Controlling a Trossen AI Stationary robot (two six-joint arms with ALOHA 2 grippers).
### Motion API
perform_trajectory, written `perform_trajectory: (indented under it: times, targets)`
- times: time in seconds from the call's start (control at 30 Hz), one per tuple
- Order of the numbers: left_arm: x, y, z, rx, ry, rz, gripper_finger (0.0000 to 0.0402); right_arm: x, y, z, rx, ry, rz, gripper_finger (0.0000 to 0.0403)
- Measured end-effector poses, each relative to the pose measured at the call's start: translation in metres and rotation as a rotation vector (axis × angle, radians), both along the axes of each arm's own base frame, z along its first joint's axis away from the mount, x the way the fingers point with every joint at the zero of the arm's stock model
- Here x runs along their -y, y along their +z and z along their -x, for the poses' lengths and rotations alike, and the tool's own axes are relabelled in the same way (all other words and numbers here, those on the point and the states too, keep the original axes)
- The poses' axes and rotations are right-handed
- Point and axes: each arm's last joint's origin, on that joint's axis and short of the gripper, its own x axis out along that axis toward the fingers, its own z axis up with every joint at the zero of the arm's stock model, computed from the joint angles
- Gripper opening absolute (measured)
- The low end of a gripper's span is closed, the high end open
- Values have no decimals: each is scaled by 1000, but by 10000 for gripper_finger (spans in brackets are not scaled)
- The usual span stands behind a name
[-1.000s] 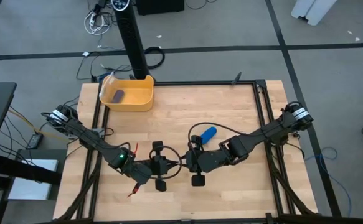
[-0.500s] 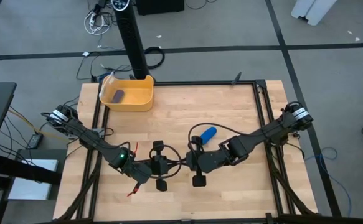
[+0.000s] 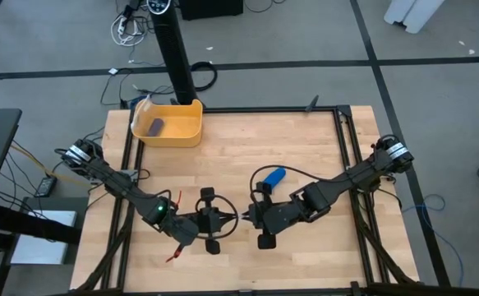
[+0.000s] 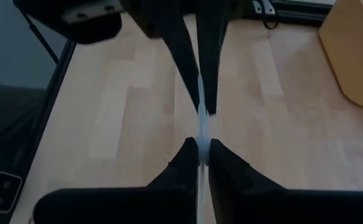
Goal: Roll bandage
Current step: Open the transparent zip bag
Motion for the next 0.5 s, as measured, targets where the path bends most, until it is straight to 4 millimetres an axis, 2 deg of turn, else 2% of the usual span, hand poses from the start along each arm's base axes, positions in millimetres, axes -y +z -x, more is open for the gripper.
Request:
perform_trajectory:
  times: [0.5]
  targets:
    - [3, 6, 6, 23, 3, 10, 0, -9, -9, 17, -130, -36, -14, 18]
